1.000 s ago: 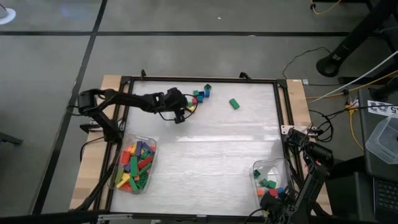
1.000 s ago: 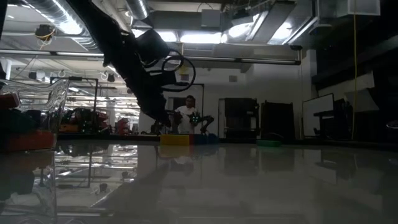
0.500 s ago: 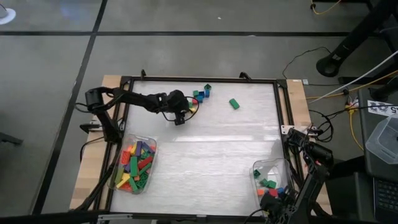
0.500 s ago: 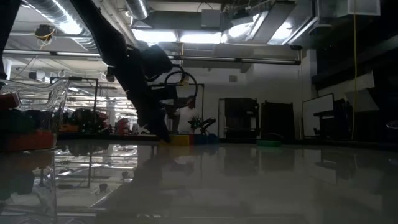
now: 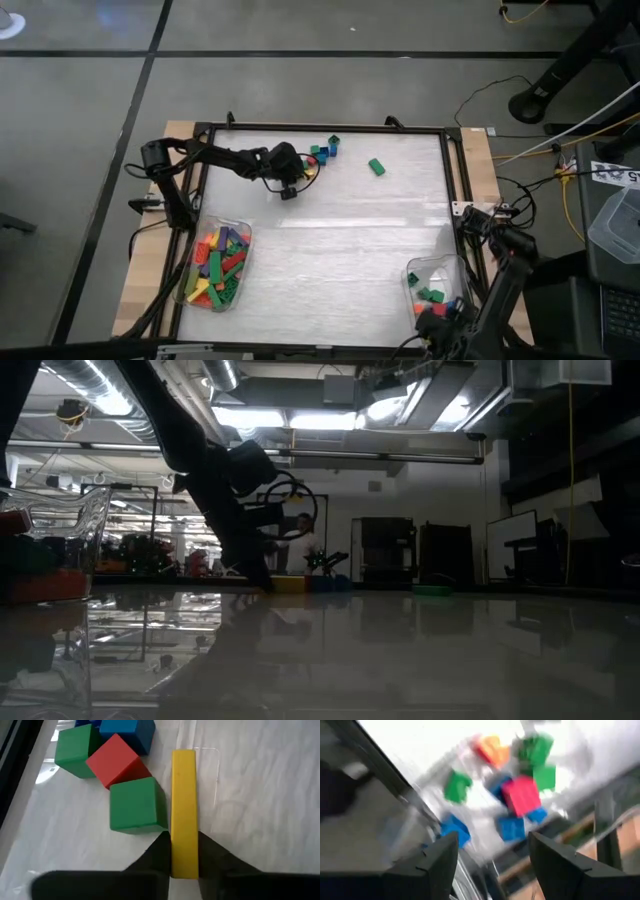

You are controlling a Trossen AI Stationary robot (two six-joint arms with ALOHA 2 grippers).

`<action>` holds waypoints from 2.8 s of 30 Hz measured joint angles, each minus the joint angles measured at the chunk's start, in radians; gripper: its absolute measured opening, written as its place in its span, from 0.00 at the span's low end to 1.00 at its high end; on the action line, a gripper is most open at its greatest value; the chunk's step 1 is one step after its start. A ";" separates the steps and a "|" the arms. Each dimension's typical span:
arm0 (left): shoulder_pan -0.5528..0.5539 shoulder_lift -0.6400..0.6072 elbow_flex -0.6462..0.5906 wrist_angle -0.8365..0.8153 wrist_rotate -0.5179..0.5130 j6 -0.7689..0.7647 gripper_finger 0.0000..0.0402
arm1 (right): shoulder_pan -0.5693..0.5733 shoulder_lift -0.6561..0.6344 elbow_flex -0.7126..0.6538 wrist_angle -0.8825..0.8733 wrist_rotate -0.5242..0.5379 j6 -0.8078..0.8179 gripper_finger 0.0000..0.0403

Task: Sort blocks by size
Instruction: Put the large yellow wooden block into the left transparent bin

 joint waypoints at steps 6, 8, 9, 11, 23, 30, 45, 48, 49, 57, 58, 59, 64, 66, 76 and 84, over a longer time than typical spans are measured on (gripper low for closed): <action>-0.028 -0.021 0.000 -0.040 0.052 -0.068 0.09 | -0.010 -0.088 0.012 -0.002 0.315 -0.003 0.59; -0.051 -0.055 0.000 -0.090 0.093 -0.088 0.10 | -0.018 -0.114 0.012 -0.001 0.466 -0.034 0.59; -0.064 -0.082 0.003 -0.127 0.113 -0.099 0.11 | -0.027 -0.121 0.012 -0.002 0.544 -0.052 0.59; -0.090 -0.141 0.021 -0.223 0.143 -0.136 0.11 | -0.050 -0.132 0.012 0.000 0.688 -0.112 0.59; -0.329 -0.644 0.106 -0.854 0.249 -0.403 0.11 | -0.406 -0.141 -0.013 0.000 0.790 -0.750 0.59; -0.551 -0.878 0.107 -1.147 0.253 -0.807 0.10 | -0.686 -0.141 -0.050 0.022 0.749 -1.078 0.59; -0.912 -0.976 0.096 -1.284 0.294 -1.334 0.14 | -1.247 -0.140 -0.280 0.416 0.484 -1.311 0.59; -0.937 -0.968 0.069 -1.286 0.290 -1.338 0.14 | -1.346 -0.140 -0.327 0.418 0.440 -1.242 0.59; -0.943 -0.964 0.059 -1.286 0.284 -1.339 0.14 | -1.379 -0.140 -0.343 0.426 0.412 -1.236 0.59; -0.950 -0.950 -0.066 -1.279 0.269 -1.392 0.15 | -1.557 -0.140 -0.480 0.560 0.233 -1.233 0.59; -0.950 -0.950 -0.081 -1.279 0.269 -1.395 0.15 | -1.570 -0.140 -0.493 0.564 0.232 -1.233 0.59; -0.950 -0.950 -0.090 -1.279 0.269 -1.401 0.15 | -1.579 -0.140 -0.502 0.576 0.233 -1.234 0.59; -0.950 -0.943 -0.085 -1.260 0.263 -1.388 0.15 | -1.602 -0.140 -0.524 0.607 0.232 -1.235 0.59; -0.950 -0.942 -0.085 -1.251 0.263 -1.359 0.15 | -1.607 -0.140 -0.530 0.629 0.232 -1.235 0.59; -0.949 -0.923 -0.090 -1.252 0.205 -1.424 0.15 | -1.612 -0.095 -0.539 0.662 0.206 -1.232 0.59; -0.949 -0.862 -0.090 -1.252 0.205 -1.414 0.15 | -1.634 -0.066 -0.538 0.666 0.189 -1.233 0.59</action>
